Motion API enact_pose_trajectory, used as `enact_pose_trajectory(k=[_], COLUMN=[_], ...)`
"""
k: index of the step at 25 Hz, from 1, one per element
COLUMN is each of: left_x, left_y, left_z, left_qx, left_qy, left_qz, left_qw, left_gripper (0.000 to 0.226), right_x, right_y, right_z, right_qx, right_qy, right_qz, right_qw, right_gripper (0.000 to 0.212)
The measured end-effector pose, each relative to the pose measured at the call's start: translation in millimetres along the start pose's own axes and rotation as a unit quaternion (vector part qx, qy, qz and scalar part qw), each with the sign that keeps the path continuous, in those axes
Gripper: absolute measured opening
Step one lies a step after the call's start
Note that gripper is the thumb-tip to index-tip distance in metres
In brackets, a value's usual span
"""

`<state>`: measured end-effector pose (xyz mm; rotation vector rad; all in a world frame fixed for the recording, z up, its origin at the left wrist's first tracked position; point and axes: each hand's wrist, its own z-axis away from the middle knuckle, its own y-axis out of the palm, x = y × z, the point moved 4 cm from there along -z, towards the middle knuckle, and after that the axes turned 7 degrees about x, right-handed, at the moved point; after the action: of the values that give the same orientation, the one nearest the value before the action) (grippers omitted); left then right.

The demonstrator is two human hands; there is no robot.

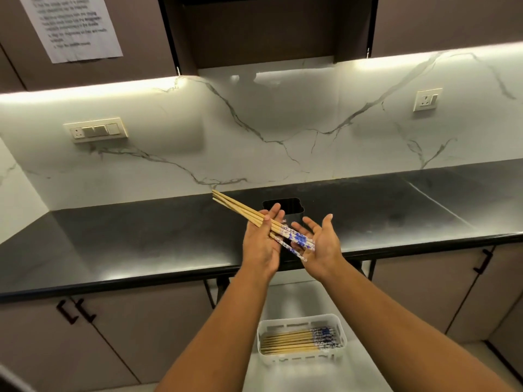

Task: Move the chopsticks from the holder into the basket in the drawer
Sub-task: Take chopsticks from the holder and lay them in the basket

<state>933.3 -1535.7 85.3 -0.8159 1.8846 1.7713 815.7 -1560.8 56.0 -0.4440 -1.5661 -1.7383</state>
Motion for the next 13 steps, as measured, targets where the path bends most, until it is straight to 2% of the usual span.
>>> enact_pose_trajectory(k=[3,7,9,13], left_x=[4.8,0.8,16.4,36.2], left_y=[-1.9,-12.5,-11.4,-8.7], left_z=[7.4,7.4,13.5,19.8], left_qx=[0.005,-0.054,-0.054,-0.041], left_qy=[-0.015,0.020,-0.007,-0.047], left_qz=[0.030,0.034,0.025,0.015], left_qw=[0.999,0.998,0.998,0.998], left_gripper=[0.016,0.019,0.018,0.015], right_x=[1.0,-12.6,-21.5,-18.1], right_y=[4.3,-11.8,-10.8,-11.3], right_z=[-0.2,3.4,4.2,1.0], right_qx=[-0.027,-0.061,-0.058,-0.078], right_qy=[-0.037,-0.041,-0.031,-0.027], right_qz=[0.004,0.031,0.057,0.029], right_qw=[0.999,0.997,0.996,0.996], right_gripper=[0.067,0.062,0.058,0.060])
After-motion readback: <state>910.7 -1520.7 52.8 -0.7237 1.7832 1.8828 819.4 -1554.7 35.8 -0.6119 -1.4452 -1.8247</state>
